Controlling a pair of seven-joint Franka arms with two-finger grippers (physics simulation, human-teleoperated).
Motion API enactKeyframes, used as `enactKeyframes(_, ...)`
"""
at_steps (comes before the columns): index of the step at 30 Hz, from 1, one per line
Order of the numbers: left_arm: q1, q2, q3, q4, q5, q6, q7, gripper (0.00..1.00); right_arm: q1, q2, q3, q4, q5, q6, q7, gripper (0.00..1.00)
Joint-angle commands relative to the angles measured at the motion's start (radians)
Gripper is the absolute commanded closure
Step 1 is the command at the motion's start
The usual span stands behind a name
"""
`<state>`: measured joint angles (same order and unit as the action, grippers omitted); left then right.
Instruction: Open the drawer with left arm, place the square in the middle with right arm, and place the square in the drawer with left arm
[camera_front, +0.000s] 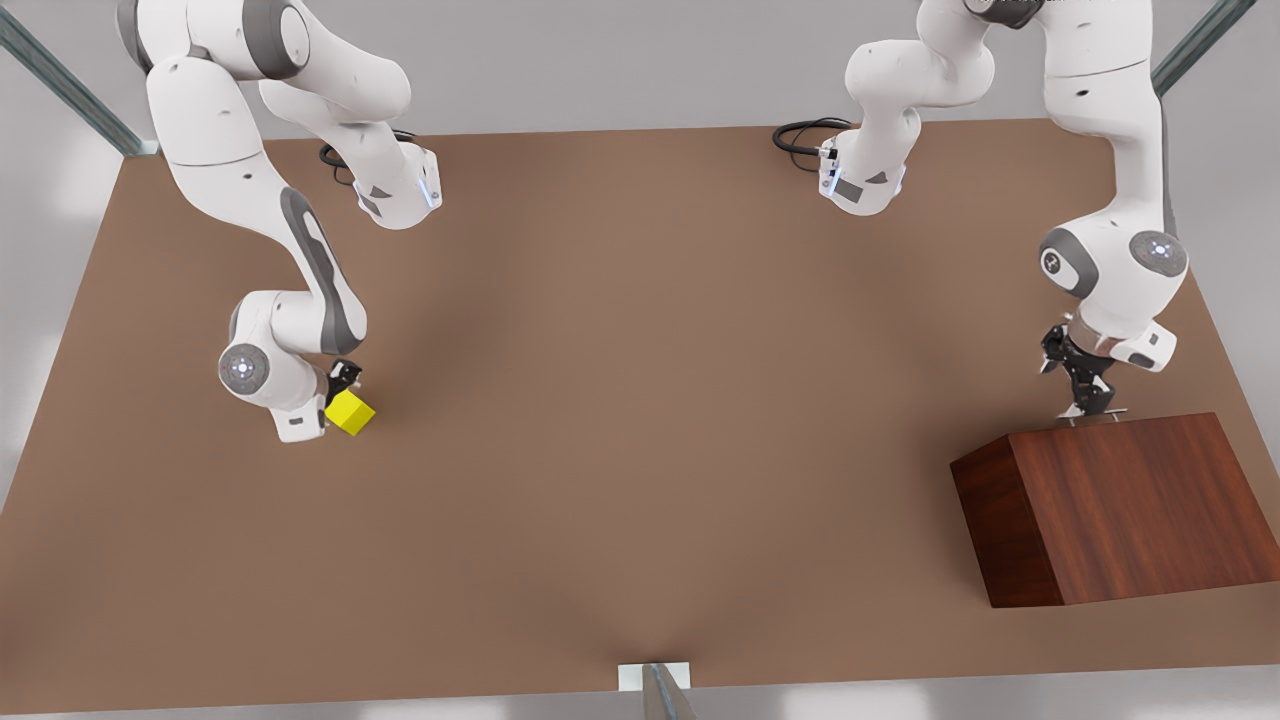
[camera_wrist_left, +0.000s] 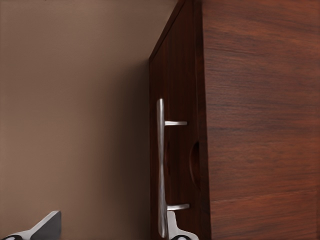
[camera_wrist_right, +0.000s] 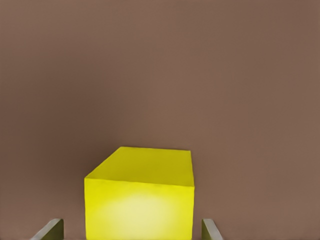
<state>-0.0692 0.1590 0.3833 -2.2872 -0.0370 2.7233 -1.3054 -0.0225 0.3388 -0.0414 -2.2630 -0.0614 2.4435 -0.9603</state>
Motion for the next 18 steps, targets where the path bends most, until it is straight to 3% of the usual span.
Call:
enactKeyframes(1,0.002,0.001,0.000,0.002,0.000,0.003,0.000,0.00,0.001,0.005,0.000,-0.004,0.000,0.012,0.000,0.00)
enactKeyframes(6,0.012,0.016,0.026,0.002,0.002,0.029,0.051,0.00,0.001,0.025,0.000,-0.029,0.000,0.075,-0.017,0.00)
enactKeyframes(7,0.014,0.017,0.026,0.002,0.002,0.030,0.051,0.00,0.001,0.025,0.000,-0.029,0.000,0.075,-0.017,0.11)
enactKeyframes(9,0.014,0.019,0.026,0.002,0.005,0.041,0.052,0.00,0.001,0.025,0.000,-0.029,0.000,0.074,-0.017,0.24)
enactKeyframes(16,0.025,0.053,0.028,0.005,0.005,0.099,0.081,0.00,0.001,0.022,0.002,-0.018,0.000,0.057,-0.011,0.40)
enactKeyframes(18,0.026,0.062,0.026,0.005,0.005,0.107,0.081,0.00,0.003,0.014,0.003,-0.018,0.000,0.055,-0.009,0.40)
